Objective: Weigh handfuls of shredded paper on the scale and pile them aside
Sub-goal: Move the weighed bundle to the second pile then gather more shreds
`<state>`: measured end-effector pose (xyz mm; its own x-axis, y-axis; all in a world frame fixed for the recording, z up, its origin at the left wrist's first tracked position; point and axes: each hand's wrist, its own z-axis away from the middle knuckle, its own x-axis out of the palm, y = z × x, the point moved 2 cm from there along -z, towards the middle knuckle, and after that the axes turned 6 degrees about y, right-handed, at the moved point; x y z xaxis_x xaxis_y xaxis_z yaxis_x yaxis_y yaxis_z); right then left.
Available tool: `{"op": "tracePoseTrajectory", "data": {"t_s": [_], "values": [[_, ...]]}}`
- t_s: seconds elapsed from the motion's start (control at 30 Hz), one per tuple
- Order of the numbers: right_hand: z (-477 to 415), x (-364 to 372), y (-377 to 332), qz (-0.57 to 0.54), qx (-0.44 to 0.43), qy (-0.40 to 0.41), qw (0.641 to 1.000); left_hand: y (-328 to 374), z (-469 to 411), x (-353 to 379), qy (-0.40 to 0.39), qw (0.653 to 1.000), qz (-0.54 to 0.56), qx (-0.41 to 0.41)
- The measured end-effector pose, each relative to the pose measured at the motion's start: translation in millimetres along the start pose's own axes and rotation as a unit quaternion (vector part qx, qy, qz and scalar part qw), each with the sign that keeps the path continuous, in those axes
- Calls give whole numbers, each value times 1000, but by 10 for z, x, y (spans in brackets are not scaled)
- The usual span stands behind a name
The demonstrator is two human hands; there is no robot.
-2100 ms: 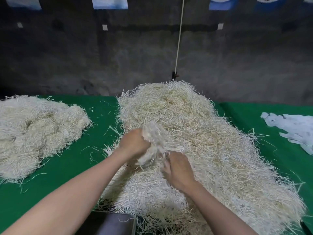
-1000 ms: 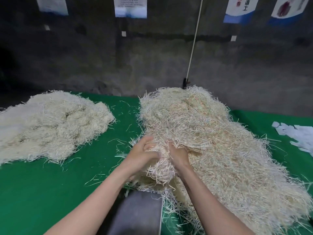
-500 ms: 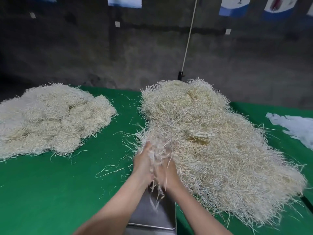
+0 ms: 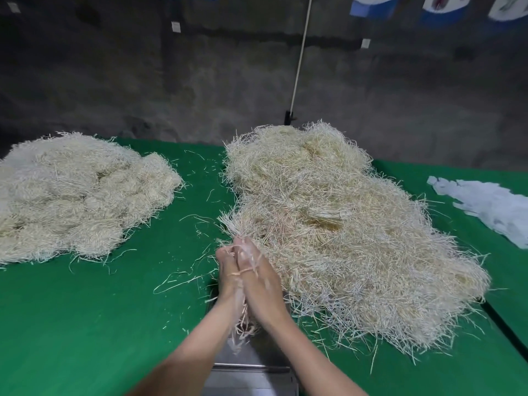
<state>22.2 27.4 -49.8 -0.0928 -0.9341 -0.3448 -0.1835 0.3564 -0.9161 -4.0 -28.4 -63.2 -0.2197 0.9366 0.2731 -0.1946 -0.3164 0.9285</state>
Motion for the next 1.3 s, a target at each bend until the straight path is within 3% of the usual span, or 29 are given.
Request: {"op": "tracePoseTrajectory", "data": {"t_s": [0.13, 0.2, 0.23, 0.3, 0.37, 0.47, 0.53, 0.67, 0.77, 0.87, 0.97, 1.17, 1.3], "values": [[-176, -265, 117, -115, 89, 127, 981, 150, 71, 16, -69, 997, -5, -45], [-274, -362, 182, -126, 109, 174, 970, 211, 85, -74, -67, 995, -61, 32], [-324, -383, 214, -157, 137, 197, 958, 194, 85, -127, -65, 988, -122, 73], [-400, -362, 235, -258, 226, 220, 913, 62, 98, -185, -127, 988, -78, 29], [-374, -281, 256, -282, 271, 193, 900, -68, 113, -152, -143, 990, -8, -19], [-176, -252, 378, -78, 221, 122, 964, -108, -53, -211, -23, 998, -52, 16], [-50, -371, 508, -42, 161, 72, 984, -166, -157, -322, 7, 993, -115, 7], [173, -471, 695, -18, 130, -103, 986, -424, -118, -431, -45, 978, -196, -57], [215, -489, 830, 37, 159, -78, 983, -542, -45, -503, -55, 960, -264, -78], [232, -506, 905, 59, 188, -64, 978, -439, -68, -664, 21, 962, -274, -4], [244, -484, 935, 61, 194, -75, 976, -308, -24, -773, 88, 973, -203, 59], [242, -421, 934, 29, 168, -83, 982, -314, 77, -738, 71, 968, -227, 78], [208, -501, 885, 49, 152, -35, 987, -322, 148, -795, 105, 961, -234, 100]]}}
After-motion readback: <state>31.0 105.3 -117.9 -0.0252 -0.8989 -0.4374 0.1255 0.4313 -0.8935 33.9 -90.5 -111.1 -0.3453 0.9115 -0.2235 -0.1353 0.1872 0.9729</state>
